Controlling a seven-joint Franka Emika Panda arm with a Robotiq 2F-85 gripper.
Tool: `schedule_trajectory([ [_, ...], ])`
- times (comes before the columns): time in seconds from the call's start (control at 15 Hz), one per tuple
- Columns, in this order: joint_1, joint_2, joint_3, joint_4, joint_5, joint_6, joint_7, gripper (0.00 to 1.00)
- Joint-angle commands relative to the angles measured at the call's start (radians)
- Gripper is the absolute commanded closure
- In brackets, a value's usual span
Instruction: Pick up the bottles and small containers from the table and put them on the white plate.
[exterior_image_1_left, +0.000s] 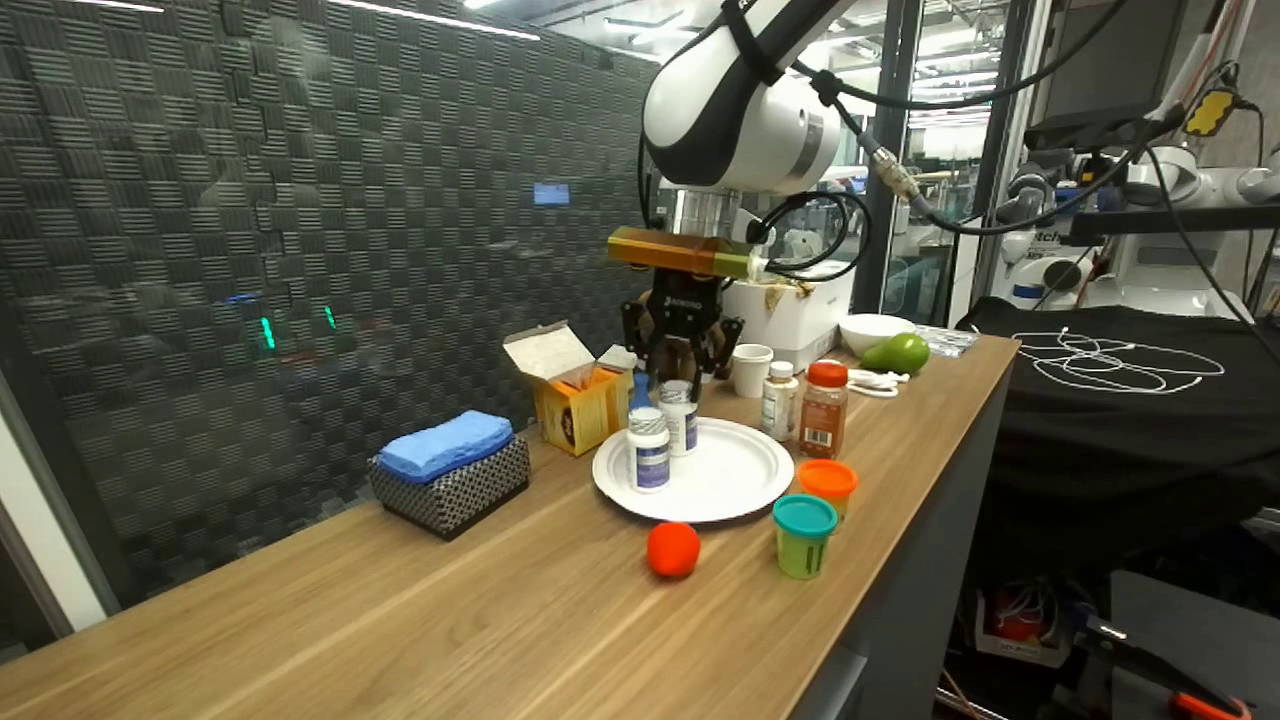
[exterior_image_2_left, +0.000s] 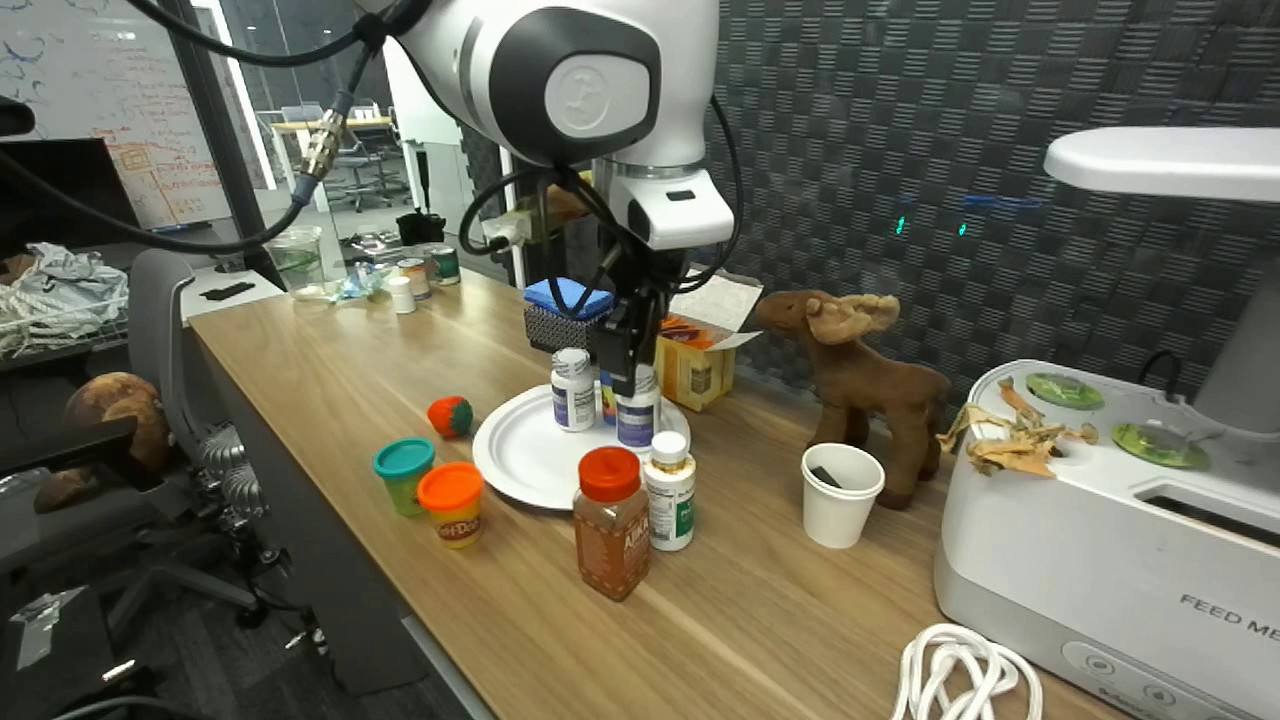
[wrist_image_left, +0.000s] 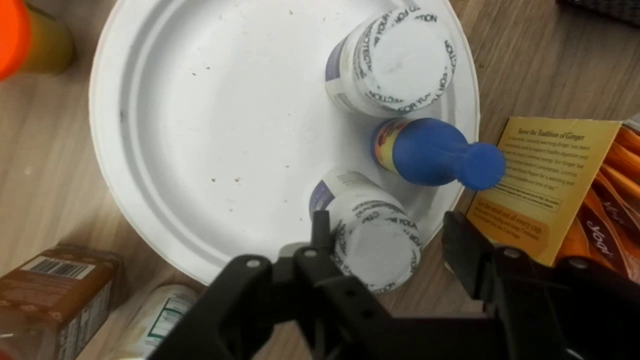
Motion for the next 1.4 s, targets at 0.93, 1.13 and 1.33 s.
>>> schedule_trajectory([
  [0.93,-0.077,-0.254,-0.036,-0.169,-0.018,0.03,-0.484,0.0],
  [1.13,-0.087,-0.239,-0.038,-0.161,0.017,-0.002,-0.662,0.0],
  [1.33,-0.087,-0.225,-0.043,-0.15,-0.019,-0.027,-0.754,0.0],
])
